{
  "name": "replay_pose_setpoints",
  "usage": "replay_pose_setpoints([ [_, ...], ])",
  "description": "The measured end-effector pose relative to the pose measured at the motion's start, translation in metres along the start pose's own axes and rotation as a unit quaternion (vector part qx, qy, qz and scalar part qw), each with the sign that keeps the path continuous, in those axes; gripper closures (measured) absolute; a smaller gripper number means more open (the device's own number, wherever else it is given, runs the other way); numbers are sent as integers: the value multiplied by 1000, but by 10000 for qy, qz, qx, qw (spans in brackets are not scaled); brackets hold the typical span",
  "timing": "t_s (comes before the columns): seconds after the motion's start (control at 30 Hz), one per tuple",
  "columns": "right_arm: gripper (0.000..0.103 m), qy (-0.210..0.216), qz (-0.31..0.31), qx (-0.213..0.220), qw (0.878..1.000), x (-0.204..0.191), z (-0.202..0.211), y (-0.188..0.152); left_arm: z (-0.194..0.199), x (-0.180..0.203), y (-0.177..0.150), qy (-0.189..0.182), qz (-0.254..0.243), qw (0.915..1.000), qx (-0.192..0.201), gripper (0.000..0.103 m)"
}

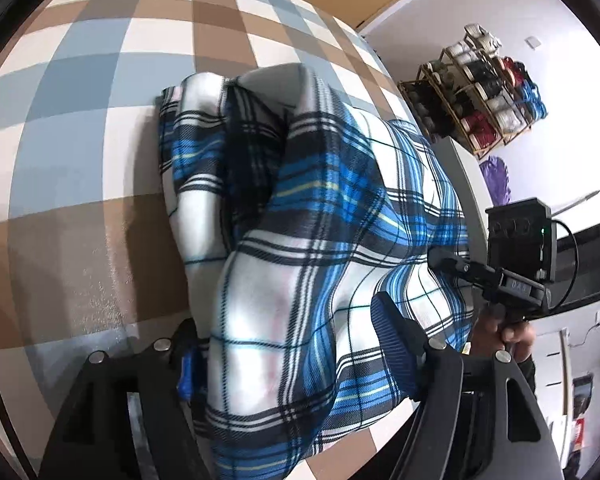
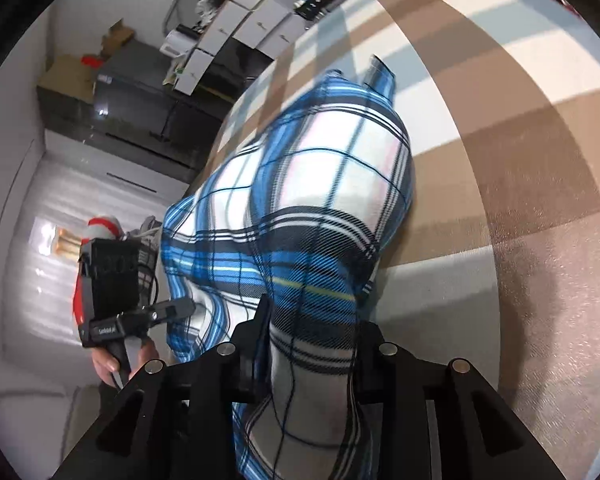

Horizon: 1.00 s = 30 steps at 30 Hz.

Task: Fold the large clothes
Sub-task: 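Grasp the bundle with the left gripper while the right gripper holds it, lift off bed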

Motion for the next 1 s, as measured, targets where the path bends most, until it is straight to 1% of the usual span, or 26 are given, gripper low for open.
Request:
replay_pose_setpoints([
  [0.07, 73, -42, 63, 23, 10000, -2, 1, 0, -1, 3, -1, 143, -168, 9998, 13, 65],
  [0.1, 75, -78, 102, 51, 9999, -4, 3, 1, 1, 4, -1, 155, -217, 9996, 32, 69],
  [0.13, 79, -90, 120, 94, 9998, -6, 5, 1, 2, 5, -1, 82, -191, 9998, 13, 76],
  [0.17, 82, -65, 107, 192, 9997, -9, 10, 2, 4, 6, -1, -73, -107, 9999, -5, 79],
  [0.2, 82, -63, 137, 297, 9994, -13, 15, 3, 6, 9, -1, -232, -16, 9997, -16, 80],
  [0.23, 84, -114, 215, 447, 9987, -19, 22, 5, 7, 7, -2, -270, -1, 9996, 6, 82],
  [0.33, 85, -159, 470, 758, 9959, -38, 45, 11, 4, 21, -5, -298, -129, 9995, 49, 85],
  [0.43, 85, -282, 663, 946, 9929, -44, 69, 10, -7, 45, -9, -401, -237, 9989, 28, 86],
  [0.53, 85, -475, 561, 1051, 9917, -38, 98, 10, -18, 77, -9, -612, -385, 9974, -25, 86],
  [0.63, 85, -681, 488, 1218, 9890, -31, 140, 12, -26, 118, -3, -911, -534, 9944, -1, 86],
  [0.7, 85, -806, 454, 1331, 9868, -28, 168, 13, -33, 161, -4, -1079, -768, 9912, 7, 86],
  [0.73, 85, -878, 452, 1417, 9850, -25, 187, 13, -34, 172, -5, -1121, -892, 9897, -4, 86],
  [0.83, 85, -1134, 517, 1723, 9771, -17, 250, 9, -50, 241, -13, -1276, -1447, 9812, 58, 86],
  [0.93, 85, -1462, 444, 1976, 9683, 5, 316, 5, -70, 290, -14, -1538, -1595, 9751, -6, 86],
  [1.0, 85, -1679, 360, 2063, 9633, 25, 350, 5, -92, 327, -14, -1664, -1686, 9715, -58, 86],
])
Point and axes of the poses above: each gripper's, at about its wrist camera, not at the fingertips, and z roughly against the way its jaws point, x to its right, y to its top, the point moved 7 cm from there along -z, roughly the way its jaws point, and after that the axes turned 14 degrees about z, right-handed, at the moved point
